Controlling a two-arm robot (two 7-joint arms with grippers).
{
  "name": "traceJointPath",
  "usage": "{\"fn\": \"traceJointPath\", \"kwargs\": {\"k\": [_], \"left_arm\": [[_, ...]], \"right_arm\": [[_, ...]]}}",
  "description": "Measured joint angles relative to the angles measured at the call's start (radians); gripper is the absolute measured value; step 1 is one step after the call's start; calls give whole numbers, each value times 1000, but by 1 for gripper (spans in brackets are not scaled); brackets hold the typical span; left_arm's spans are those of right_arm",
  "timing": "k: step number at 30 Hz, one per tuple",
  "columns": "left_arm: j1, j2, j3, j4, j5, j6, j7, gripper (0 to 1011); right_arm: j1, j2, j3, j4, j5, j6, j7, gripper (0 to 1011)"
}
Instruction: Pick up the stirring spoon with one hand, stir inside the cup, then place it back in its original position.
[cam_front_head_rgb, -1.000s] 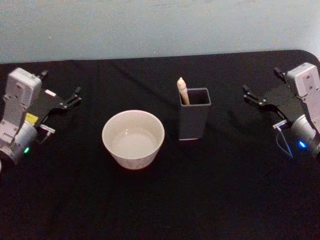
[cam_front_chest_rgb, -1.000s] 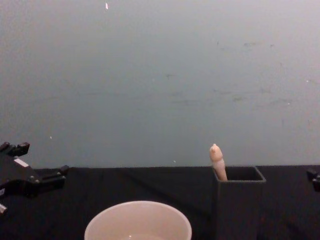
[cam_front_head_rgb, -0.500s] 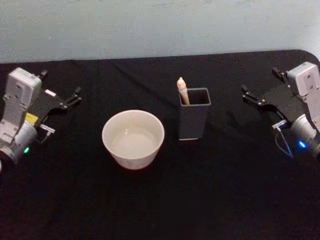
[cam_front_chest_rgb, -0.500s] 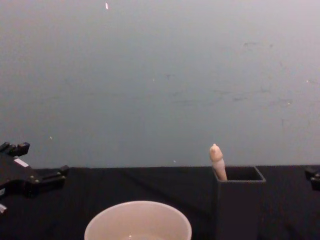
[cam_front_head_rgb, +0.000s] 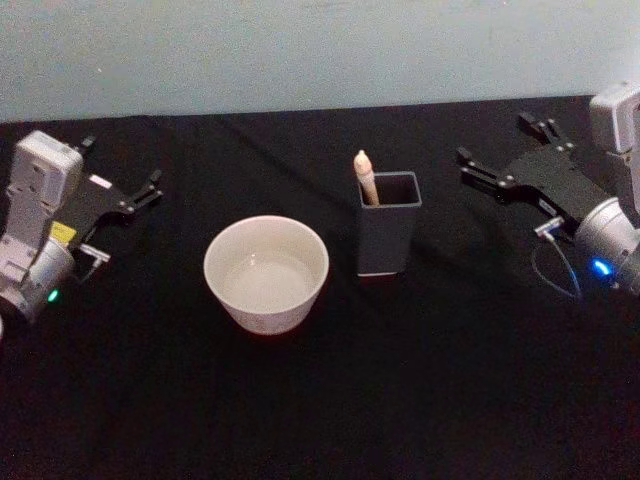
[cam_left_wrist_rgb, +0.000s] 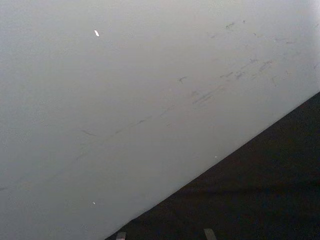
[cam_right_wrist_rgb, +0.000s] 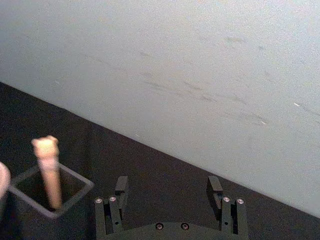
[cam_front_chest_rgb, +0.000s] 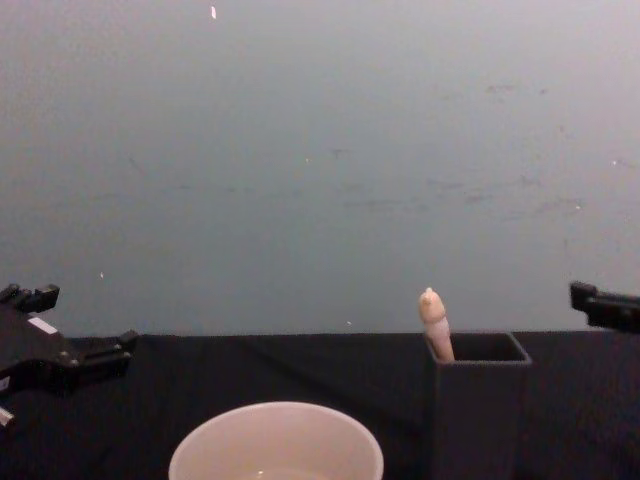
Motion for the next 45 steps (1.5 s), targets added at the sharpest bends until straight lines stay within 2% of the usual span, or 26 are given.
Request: {"fn": "traceJointPath", "kwargs": {"k": [8, 15, 25, 40, 45], "left_arm": [[0, 0, 0, 0, 0, 0, 0, 1002], [0, 0, 0, 0, 0, 0, 0, 1001], [0, 0, 0, 0, 0, 0, 0, 1001], [0, 0, 0, 0, 0, 0, 0, 1001], [0, 0, 0, 0, 0, 0, 0, 1001]], "right_arm": [[0, -13, -4, -67, 37, 52, 79, 1002], [28, -35, -32, -92, 51, 152, 134, 1002], [86, -92, -82, -59, -2, 234, 159, 1002], [134, -174, -103, 24, -89, 242, 143, 1002], [139, -192, -103, 38, -103, 251, 146, 1002]]}}
